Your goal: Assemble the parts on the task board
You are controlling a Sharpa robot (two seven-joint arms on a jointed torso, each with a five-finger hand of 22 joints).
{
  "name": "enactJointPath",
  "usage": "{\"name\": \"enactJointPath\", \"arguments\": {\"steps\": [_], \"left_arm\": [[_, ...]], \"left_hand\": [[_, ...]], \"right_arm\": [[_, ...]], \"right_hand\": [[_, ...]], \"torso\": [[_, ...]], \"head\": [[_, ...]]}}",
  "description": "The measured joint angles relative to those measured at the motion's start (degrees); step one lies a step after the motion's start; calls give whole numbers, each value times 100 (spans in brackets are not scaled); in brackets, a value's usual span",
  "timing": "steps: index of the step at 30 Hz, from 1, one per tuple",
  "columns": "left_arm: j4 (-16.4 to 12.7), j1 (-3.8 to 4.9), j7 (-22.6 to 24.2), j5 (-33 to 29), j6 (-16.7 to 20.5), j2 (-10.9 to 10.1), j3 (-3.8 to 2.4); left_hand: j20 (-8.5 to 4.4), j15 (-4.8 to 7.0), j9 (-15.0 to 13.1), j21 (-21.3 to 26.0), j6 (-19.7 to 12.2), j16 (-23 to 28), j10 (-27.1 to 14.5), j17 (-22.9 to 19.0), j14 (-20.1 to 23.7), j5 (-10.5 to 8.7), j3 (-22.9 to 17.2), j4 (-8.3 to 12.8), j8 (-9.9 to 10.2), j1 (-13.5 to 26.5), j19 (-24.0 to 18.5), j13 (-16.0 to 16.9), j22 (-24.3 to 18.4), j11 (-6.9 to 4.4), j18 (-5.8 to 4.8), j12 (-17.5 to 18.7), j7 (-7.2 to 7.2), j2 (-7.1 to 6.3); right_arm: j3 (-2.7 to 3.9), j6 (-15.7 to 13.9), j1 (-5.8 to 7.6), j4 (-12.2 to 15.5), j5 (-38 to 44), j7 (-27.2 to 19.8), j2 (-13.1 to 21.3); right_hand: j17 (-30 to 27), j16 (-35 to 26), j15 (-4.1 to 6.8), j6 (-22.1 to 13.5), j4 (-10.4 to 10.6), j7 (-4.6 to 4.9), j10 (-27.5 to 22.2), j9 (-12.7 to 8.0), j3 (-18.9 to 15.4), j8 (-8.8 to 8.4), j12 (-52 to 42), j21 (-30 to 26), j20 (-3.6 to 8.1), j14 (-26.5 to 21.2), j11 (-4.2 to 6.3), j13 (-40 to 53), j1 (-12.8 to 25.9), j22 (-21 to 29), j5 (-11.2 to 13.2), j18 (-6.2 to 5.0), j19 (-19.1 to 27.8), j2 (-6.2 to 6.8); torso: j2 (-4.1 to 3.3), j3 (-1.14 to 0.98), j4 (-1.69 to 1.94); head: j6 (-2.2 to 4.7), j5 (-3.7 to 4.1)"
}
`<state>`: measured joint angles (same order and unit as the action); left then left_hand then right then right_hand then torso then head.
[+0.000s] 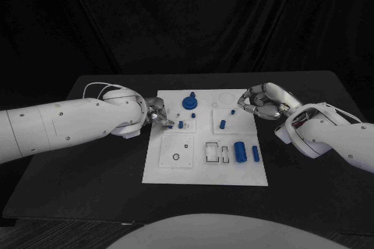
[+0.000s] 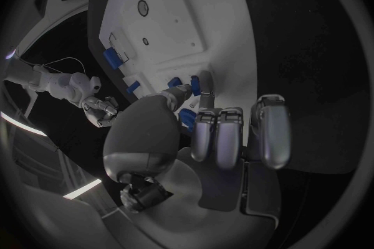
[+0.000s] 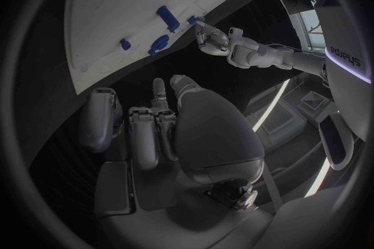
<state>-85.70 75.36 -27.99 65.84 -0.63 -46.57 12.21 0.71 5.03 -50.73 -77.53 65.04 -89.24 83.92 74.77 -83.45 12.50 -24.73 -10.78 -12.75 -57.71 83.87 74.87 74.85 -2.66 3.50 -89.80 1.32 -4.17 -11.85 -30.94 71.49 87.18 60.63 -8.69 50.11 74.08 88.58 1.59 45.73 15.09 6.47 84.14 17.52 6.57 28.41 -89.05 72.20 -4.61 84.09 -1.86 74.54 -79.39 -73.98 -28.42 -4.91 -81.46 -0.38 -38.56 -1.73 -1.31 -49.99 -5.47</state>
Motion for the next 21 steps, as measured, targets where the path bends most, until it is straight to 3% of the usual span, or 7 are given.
{"name": "enactJointPath", "arguments": {"steps": [1,3,7,9,21], "left_arm": [[3,-2,-1,0,-5,1,1],[9,-9,-1,0,-13,9,3],[17,-11,3,-3,-30,20,3],[23,-12,9,-6,-35,23,3],[47,-24,86,-31,-40,50,2]], "left_hand": [[0,0,-11,0,1,0,0,0,0,-102,143,-142,5,45,0,0,0,0,-1,0,-2,-25],[0,0,-30,0,17,0,0,0,0,-288,247,-245,11,177,0,0,0,0,0,0,-19,50],[1,-1,-29,1,17,0,0,0,0,-478,554,-415,52,188,0,0,0,1,0,0,-18,61],[1,-1,-29,1,17,0,0,0,0,-479,622,-415,55,260,0,0,0,1,0,0,-18,134],[2,-1,-26,1,17,0,0,0,0,-520,708,-502,56,258,-1,0,0,1,0,0,-18,132]], "right_arm": [[0,0,-1,0,0,1,0],[0,0,-1,-1,0,4,0],[0,0,-4,-2,0,10,0],[0,0,-5,-2,0,13,-1],[0,3,-15,-7,0,33,-14]], "right_hand": [[0,0,0,0,0,0,0,0,0,0,0,0,0,0,0,0,0,0,0,0,0,0],[0,0,0,0,0,0,0,0,0,0,0,0,0,0,0,0,0,0,-89,0,0,0],[0,0,0,0,0,0,0,-1,0,16,0,0,0,0,0,0,0,0,-87,0,0,0],[0,0,0,0,0,0,0,-1,0,16,0,0,0,0,0,0,0,0,-87,0,0,0],[0,0,0,-21,-1,20,0,-20,1,16,0,-39,1,0,0,0,-1,0,-88,0,1,0]], "torso": [[0,0,0],[0,0,-1],[-1,-1,-1],[-1,-1,-1],[-1,-1,0]], "head": [[0,-1],[0,-1],[0,-1],[0,-1],[0,2]]}}
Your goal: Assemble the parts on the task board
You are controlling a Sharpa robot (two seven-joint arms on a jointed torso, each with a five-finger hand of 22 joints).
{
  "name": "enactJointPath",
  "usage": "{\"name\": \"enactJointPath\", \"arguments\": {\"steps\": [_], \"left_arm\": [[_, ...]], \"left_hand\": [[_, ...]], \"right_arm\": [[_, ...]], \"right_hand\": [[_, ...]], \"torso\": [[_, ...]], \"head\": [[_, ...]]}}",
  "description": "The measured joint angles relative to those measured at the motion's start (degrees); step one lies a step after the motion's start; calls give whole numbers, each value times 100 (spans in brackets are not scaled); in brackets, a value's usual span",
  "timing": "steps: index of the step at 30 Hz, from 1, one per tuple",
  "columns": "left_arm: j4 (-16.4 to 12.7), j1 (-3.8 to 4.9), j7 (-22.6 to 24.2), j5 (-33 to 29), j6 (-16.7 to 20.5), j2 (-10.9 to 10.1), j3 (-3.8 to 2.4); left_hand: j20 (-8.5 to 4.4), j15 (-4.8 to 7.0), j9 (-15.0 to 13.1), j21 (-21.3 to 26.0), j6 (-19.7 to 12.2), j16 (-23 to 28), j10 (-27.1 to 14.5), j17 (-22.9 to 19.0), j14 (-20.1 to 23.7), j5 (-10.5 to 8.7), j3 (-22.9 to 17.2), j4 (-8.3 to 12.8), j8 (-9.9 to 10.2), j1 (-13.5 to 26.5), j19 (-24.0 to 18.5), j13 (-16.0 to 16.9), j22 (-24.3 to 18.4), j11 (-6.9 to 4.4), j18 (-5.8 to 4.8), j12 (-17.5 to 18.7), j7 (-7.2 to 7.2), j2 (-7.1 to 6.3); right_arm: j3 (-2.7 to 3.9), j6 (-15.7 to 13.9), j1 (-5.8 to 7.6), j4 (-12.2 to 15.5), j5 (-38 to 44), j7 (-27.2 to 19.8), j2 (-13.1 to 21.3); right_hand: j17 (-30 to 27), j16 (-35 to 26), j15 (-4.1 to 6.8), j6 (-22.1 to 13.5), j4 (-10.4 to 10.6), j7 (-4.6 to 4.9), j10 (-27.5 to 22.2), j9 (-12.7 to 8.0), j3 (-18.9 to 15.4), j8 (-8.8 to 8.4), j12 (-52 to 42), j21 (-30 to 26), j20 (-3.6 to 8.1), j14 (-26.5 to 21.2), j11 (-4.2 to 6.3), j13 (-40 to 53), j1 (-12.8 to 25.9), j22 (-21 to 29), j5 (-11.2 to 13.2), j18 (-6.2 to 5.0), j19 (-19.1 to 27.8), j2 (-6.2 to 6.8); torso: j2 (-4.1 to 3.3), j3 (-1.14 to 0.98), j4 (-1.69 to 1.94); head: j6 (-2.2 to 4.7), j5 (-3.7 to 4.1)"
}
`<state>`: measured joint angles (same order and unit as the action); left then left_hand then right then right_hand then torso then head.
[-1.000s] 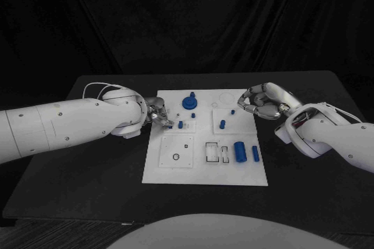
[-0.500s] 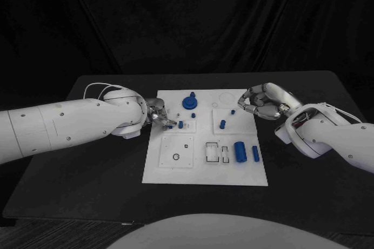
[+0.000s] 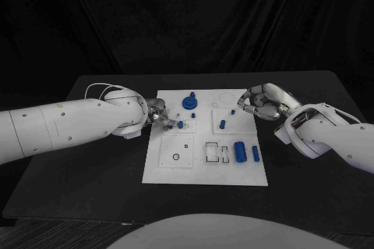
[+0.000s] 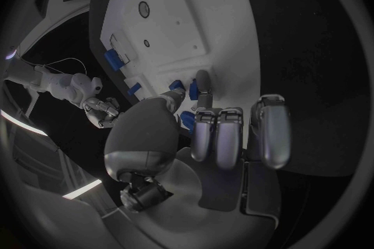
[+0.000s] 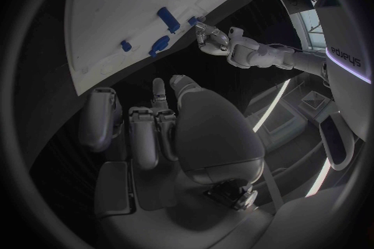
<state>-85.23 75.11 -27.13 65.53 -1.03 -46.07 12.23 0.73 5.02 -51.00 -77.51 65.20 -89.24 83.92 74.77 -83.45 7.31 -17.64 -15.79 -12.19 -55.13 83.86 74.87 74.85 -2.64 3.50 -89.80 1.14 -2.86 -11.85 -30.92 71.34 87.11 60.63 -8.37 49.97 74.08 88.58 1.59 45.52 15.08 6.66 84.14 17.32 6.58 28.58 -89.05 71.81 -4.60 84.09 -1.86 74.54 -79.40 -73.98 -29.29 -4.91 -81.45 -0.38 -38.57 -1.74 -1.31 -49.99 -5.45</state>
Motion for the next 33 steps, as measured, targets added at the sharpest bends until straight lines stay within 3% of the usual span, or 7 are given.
{"name": "enactJointPath", "arguments": {"steps": [10,14,19,24,27,30,33], "left_arm": [[23,-5,19,-43,-1,1,-2],[30,-8,17,-52,-3,1,-3],[31,-9,11,-59,-3,1,-3],[33,-18,9,-65,-3,1,1],[33,-19,10,-69,1,1,1],[35,-19,19,-71,8,1,1],[36,-21,31,-73,16,1,2]], "left_hand": [[0,0,2,0,8,0,0,0,0,-48,1,-1,-1,0,0,0,0,0,0,0,1,0],[0,0,2,0,74,0,0,0,0,-48,3,-2,-1,0,0,0,0,0,0,0,-12,0],[0,0,-46,0,93,0,0,0,0,-48,301,-33,-15,0,0,0,0,-1,0,0,-32,1],[-1,1,-917,0,-115,0,-1,0,0,-47,626,-24,-548,-106,0,0,0,-2,0,0,-83,109],[-1,1,-1059,0,-151,0,-1,0,0,-47,629,-22,-710,-36,0,0,0,-2,0,0,-61,186],[-2,1,-1555,0,-491,0,-1,0,0,-47,903,-17,-1122,-122,0,0,0,-3,0,0,-76,272],[-2,1,-1591,0,-537,0,-2,0,0,-47,903,-17,-1213,-126,1,0,0,-3,0,0,-41,276]], "right_arm": [[0,4,-21,-4,0,16,-6],[0,8,-31,-8,0,22,-8],[0,13,-37,-11,0,30,-10],[0,21,-40,-17,0,37,-12],[0,25,-41,-20,0,41,-13],[0,29,-42,-25,0,45,-15],[0,33,-42,-28,0,48,-17]], "right_hand": [[0,0,0,-33,-70,-12,0,-7,70,0,0,0,9,0,0,0,-1,0,-1,0,10,0],[0,0,0,-59,-70,1,0,-7,70,0,0,0,9,0,0,0,-1,0,-154,0,10,0],[0,0,0,-59,-70,1,0,-8,70,0,0,0,9,0,0,0,-1,0,-154,-1,10,0],[0,0,0,-59,-70,1,0,-9,70,0,0,0,9,0,0,0,-1,0,-155,0,11,0],[0,0,0,-59,-70,1,0,-8,70,0,0,0,-20,0,0,0,-1,0,-155,0,42,0],[0,0,0,-60,-70,2,0,-9,70,0,0,0,0,0,0,0,-1,0,-155,0,59,0],[0,0,0,-60,-70,1,0,-9,70,0,0,0,0,0,0,0,-1,0,-155,0,59,0]], "torso": [[0,0,-1],[0,0,-1],[0,0,0],[0,0,0],[0,-1,0],[1,-1,1],[1,-2,1]], "head": [[0,-2],[0,-9],[0,-12],[0,-14],[0,-8],[0,-4],[0,-4]]}}
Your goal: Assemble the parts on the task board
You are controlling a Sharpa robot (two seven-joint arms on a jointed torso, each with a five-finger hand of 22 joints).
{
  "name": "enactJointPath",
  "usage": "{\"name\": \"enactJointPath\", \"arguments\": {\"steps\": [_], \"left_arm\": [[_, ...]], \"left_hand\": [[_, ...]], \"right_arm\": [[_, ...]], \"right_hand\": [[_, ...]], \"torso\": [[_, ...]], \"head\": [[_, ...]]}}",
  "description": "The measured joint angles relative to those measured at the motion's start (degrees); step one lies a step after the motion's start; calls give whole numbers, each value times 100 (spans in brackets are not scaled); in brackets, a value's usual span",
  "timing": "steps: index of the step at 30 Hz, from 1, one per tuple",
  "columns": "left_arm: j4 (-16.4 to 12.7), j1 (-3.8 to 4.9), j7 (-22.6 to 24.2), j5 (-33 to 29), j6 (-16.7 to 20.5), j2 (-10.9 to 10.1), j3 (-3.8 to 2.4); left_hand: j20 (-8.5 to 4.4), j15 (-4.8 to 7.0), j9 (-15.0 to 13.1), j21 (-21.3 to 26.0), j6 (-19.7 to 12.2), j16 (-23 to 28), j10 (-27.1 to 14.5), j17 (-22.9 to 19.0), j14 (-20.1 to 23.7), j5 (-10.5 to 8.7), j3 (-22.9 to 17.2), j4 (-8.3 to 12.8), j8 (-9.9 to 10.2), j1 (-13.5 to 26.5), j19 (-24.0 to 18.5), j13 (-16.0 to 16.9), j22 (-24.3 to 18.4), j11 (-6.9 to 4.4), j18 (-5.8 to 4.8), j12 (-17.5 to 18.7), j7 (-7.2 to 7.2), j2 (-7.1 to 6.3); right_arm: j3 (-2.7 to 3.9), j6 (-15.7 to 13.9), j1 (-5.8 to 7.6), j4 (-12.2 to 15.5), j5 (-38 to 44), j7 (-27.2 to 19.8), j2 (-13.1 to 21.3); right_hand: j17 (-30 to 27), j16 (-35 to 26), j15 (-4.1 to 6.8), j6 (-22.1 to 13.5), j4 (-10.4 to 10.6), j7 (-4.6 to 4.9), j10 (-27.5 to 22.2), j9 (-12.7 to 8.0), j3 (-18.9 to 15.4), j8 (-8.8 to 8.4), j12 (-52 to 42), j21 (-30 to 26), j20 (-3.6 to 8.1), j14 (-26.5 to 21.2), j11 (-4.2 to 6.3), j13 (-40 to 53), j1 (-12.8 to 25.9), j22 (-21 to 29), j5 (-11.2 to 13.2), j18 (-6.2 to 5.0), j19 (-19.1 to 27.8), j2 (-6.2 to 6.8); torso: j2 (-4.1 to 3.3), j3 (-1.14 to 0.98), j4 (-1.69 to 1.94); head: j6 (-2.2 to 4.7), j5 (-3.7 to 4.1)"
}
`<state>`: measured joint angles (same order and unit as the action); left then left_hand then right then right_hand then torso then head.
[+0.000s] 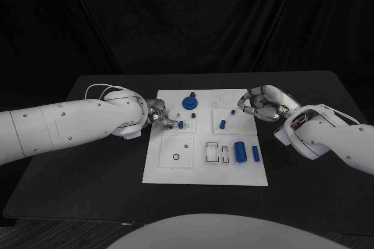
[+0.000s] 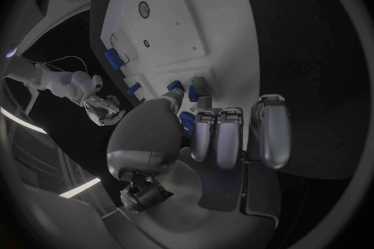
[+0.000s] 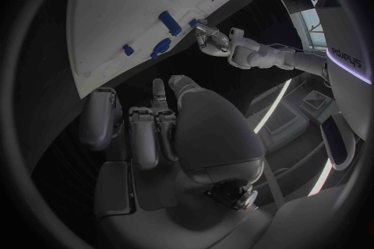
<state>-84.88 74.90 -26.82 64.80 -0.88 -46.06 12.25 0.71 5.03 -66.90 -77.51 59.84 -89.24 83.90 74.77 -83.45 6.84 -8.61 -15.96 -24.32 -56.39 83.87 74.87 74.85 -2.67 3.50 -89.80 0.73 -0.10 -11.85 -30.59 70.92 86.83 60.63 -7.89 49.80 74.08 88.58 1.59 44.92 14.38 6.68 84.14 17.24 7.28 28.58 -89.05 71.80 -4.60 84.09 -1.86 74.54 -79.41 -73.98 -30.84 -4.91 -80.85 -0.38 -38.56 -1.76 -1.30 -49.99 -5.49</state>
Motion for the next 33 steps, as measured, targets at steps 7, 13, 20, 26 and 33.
{"name": "enactJointPath", "arguments": {"steps": [7,13,20,26,33], "left_arm": [[6,-1,39,-4,29,0,0],[17,-1,87,-4,64,-2,1],[34,-2,141,-27,92,-1,3],[46,-2,175,-54,114,1,3],[59,-2,197,-73,122,7,3]], "left_hand": [[0,0,-42,0,-69,0,0,0,0,1,1,0,-33,-36,0,0,0,0,0,0,-11,36],[0,0,-84,0,-69,0,0,0,0,4,165,23,-110,-96,0,0,0,0,0,0,-12,96],[0,0,-84,0,-70,0,0,0,0,33,165,23,-110,-119,0,0,0,0,0,0,-12,118],[0,0,-84,0,-69,0,0,0,0,37,164,23,-110,-120,0,0,0,-1,0,0,-12,118],[0,0,-84,0,-163,0,-1,0,0,38,164,23,-110,-152,0,0,0,-1,0,0,-21,150]], "right_arm": [[0,10,-1,-6,0,6,-5],[0,19,-1,-10,0,13,-6],[0,26,-1,-11,0,24,-7],[0,31,-2,-13,0,31,-11],[0,37,-3,-17,0,38,-19]], "right_hand": [[0,0,0,0,0,0,0,-1,0,0,0,0,0,0,0,0,0,0,0,0,0,0],[0,0,0,0,0,0,0,-1,0,0,0,0,0,0,0,0,0,0,0,0,0,0],[0,0,0,0,0,0,0,-2,0,0,0,-89,0,0,0,1,-92,0,0,0,0,91],[0,0,0,0,0,0,0,-2,0,0,0,-89,0,0,0,1,-92,0,-1,0,0,91],[0,0,0,-1,0,0,0,-2,0,0,0,-93,0,0,0,1,-92,0,-1,0,1,91]], "torso": [[-1,-1,0],[0,-1,-1],[1,0,-1],[1,1,-1],[1,2,-3]], "head": [[0,-7],[0,-8],[0,-4],[0,-2],[0,-12]]}}
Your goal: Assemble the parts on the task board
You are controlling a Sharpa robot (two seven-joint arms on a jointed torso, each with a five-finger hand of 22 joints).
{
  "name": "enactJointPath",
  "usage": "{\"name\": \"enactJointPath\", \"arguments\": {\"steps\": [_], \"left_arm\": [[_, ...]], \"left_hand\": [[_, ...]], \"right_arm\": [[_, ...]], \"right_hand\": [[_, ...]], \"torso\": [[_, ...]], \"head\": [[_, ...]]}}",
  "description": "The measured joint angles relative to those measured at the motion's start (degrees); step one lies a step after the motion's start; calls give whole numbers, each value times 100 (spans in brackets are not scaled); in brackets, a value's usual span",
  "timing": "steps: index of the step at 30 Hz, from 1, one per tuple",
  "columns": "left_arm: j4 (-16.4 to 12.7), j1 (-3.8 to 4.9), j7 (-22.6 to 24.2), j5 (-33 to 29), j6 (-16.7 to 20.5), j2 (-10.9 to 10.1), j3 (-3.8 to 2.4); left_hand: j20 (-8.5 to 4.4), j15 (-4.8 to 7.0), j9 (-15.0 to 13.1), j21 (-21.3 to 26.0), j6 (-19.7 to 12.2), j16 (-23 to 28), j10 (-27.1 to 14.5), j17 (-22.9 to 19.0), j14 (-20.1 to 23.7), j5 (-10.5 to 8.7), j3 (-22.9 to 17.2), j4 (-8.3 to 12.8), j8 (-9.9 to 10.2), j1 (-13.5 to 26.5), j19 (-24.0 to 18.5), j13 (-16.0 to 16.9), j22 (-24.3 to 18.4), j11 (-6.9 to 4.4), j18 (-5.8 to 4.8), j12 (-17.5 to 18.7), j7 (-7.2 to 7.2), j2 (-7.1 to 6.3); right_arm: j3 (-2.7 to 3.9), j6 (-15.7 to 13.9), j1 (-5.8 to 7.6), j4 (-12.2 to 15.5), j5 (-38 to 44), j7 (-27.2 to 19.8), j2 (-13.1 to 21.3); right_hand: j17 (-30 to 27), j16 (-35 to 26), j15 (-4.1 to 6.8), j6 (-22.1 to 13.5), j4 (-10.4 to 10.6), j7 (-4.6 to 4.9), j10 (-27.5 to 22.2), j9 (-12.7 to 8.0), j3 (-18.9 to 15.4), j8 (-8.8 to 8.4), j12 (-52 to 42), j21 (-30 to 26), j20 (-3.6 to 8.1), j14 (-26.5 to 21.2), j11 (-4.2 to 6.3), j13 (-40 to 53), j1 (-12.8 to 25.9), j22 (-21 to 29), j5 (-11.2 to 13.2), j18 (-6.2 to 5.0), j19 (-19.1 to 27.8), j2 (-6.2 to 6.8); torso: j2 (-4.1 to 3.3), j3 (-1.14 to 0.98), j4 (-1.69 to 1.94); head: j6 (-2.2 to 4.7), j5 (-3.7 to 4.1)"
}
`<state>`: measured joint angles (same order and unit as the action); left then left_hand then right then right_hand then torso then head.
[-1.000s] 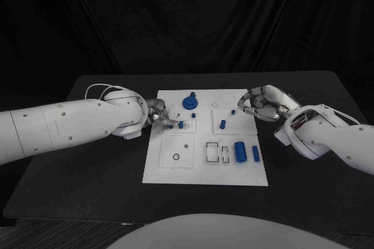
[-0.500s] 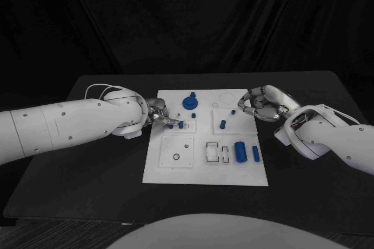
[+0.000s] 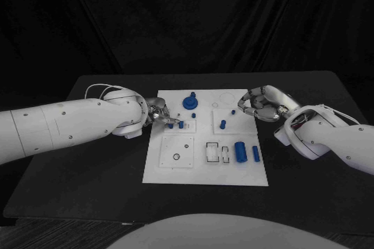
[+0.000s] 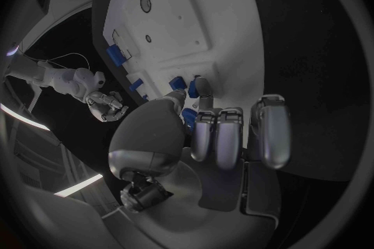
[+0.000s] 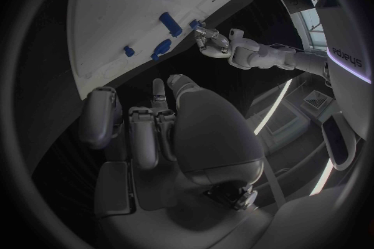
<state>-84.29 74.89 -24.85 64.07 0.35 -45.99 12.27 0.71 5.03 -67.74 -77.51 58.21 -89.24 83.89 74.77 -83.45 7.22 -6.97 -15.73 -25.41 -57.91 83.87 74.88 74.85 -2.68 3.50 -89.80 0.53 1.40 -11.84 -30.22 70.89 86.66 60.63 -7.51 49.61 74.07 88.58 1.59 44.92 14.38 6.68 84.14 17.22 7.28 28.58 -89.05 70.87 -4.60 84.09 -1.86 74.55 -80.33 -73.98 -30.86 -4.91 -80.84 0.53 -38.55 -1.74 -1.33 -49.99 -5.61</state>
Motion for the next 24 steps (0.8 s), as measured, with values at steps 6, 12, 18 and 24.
{"name": "enactJointPath", "arguments": {"steps": [6,12,18,24], "left_arm": [[22,0,9,-9,1,9,0],[20,0,30,-21,1,19,0],[12,-2,44,-32,-7,12,-1],[-6,-2,46,-39,-14,-17,-2]], "left_hand": [[0,0,0,0,3,0,0,0,0,0,0,0,0,0,0,0,0,0,-1,0,-2,0],[0,0,1,0,0,0,0,0,0,443,1,1,0,-219,0,0,0,0,-1,0,-2,6],[0,0,3,1,-101,0,0,0,0,778,1,1,0,-372,0,0,0,0,0,0,-1,-40],[0,0,1,64,-111,0,0,0,0,815,1,1,-88,-370,0,0,0,0,0,0,10,-38]], "right_arm": [[0,6,-2,-1,0,7,-3],[1,10,-4,-2,0,11,-4],[1,14,-8,-2,0,15,-5],[1,17,-13,-2,0,16,-5]], "right_hand": [[0,0,0,0,0,0,0,0,0,0,0,0,0,0,0,0,0,0,0,0,0,0],[0,0,0,0,0,0,0,0,0,0,0,0,0,0,0,0,0,0,0,0,0,0],[0,0,0,0,0,0,0,0,0,0,0,0,0,0,0,0,0,0,0,0,0,0],[0,0,0,0,0,0,0,0,0,0,0,0,0,0,0,0,0,0,-65,1,0,0]], "torso": [[-1,1,-1],[-1,0,-1],[-1,1,-1],[-1,0,2]], "head": [[0,0],[0,3],[0,1],[0,-3]]}}
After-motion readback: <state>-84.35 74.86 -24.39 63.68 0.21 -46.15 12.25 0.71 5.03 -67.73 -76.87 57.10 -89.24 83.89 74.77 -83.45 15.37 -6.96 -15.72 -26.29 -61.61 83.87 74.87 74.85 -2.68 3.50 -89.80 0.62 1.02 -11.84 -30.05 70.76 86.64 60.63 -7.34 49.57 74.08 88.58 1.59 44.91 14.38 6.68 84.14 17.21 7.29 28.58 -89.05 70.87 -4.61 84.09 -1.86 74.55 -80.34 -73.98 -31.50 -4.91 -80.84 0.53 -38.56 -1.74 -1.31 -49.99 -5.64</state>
